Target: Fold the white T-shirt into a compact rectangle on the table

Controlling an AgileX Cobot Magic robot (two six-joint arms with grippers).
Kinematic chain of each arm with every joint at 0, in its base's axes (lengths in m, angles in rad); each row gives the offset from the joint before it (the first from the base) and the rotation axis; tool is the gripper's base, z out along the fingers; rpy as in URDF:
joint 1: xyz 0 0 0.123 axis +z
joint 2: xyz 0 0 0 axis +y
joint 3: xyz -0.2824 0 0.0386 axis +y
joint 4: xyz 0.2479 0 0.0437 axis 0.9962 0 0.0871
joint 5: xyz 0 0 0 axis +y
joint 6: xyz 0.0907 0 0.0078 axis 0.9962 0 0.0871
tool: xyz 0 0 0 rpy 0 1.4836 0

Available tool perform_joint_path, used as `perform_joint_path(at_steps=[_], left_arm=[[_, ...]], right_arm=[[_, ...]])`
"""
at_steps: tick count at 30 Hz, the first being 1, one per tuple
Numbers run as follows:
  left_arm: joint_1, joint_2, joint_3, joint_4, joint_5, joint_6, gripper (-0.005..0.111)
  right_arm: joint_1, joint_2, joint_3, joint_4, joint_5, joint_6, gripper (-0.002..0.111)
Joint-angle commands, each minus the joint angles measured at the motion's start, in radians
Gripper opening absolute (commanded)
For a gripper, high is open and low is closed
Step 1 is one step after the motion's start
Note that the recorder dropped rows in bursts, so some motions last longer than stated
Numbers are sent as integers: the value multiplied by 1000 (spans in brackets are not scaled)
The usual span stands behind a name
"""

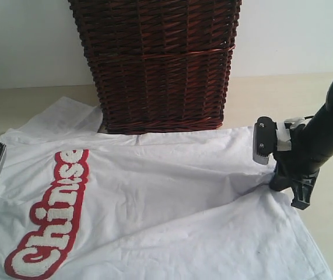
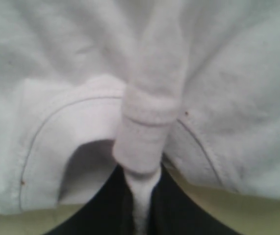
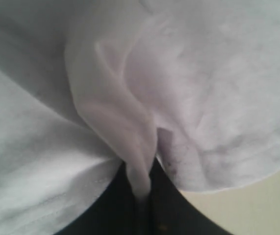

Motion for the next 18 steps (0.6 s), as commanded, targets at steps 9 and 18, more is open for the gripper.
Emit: perform_joint_path(at_steps=[9, 18], left_arm=[[0, -263, 16, -9, 69, -176, 0], [0, -685, 16, 121, 130, -484, 0]], right_arm=[[-4, -240, -23, -33, 96, 176, 0], [-4, -547, -23, -101, 240, 400, 0]])
